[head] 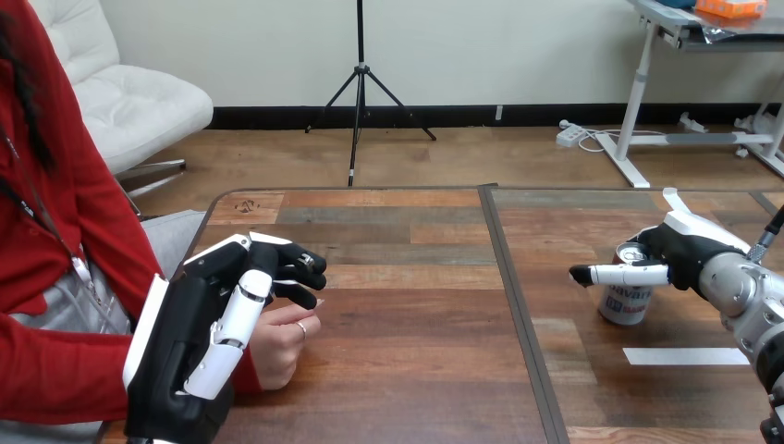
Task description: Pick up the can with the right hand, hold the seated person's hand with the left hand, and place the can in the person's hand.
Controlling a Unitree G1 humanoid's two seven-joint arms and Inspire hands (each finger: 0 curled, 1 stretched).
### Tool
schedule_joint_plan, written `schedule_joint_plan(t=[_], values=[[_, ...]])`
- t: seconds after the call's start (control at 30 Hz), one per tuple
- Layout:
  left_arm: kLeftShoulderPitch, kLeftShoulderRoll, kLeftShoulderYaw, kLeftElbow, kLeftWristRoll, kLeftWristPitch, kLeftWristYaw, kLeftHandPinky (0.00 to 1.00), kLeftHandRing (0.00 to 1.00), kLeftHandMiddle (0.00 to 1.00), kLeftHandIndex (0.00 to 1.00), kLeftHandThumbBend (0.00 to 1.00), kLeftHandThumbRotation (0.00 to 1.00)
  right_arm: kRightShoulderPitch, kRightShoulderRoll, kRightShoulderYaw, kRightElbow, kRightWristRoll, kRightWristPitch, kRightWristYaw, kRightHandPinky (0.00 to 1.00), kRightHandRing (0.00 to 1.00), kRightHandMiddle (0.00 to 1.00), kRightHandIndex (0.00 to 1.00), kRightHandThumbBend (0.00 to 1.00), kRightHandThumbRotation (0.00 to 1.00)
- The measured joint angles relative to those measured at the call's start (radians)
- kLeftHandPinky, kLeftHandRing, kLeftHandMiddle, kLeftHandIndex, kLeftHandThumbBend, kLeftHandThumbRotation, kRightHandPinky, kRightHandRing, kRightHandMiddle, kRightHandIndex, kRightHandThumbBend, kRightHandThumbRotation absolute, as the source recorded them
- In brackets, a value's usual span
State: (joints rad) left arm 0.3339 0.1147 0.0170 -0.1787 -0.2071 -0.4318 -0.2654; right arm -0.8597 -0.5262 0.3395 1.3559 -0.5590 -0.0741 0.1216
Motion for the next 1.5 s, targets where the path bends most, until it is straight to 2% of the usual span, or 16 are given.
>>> schedule_joint_plan(t=[0.33, 0.77, 1.03, 1.5], values=[[0.000, 0.000, 0.001, 0.000, -0.001, 0.000, -0.001, 0.47, 0.55, 0.57, 0.49, 0.26, 0.67, 0.000, 0.000, 0.000, 0.000, 0.002, 0.002, 0.001, 0.80, 0.90, 0.90, 0.85, 0.98, 0.66], [0.000, 0.000, 0.001, 0.000, -0.018, 0.000, -0.006, 0.47, 0.54, 0.56, 0.49, 0.26, 0.66, 0.000, -0.002, -0.001, 0.000, 0.005, 0.004, 0.001, 0.77, 0.85, 0.86, 0.83, 0.78, 0.69], [0.000, 0.001, 0.002, 0.000, -0.021, 0.000, -0.009, 0.47, 0.54, 0.56, 0.49, 0.26, 0.65, 0.000, -0.004, -0.002, 0.000, 0.007, 0.003, 0.001, 0.74, 0.82, 0.84, 0.82, 0.71, 0.67], [0.000, 0.001, 0.002, 0.000, -0.022, 0.000, -0.013, 0.47, 0.54, 0.56, 0.49, 0.25, 0.65, 0.000, -0.009, -0.003, 0.000, 0.015, 0.000, 0.003, 0.66, 0.74, 0.78, 0.77, 0.62, 0.49]])
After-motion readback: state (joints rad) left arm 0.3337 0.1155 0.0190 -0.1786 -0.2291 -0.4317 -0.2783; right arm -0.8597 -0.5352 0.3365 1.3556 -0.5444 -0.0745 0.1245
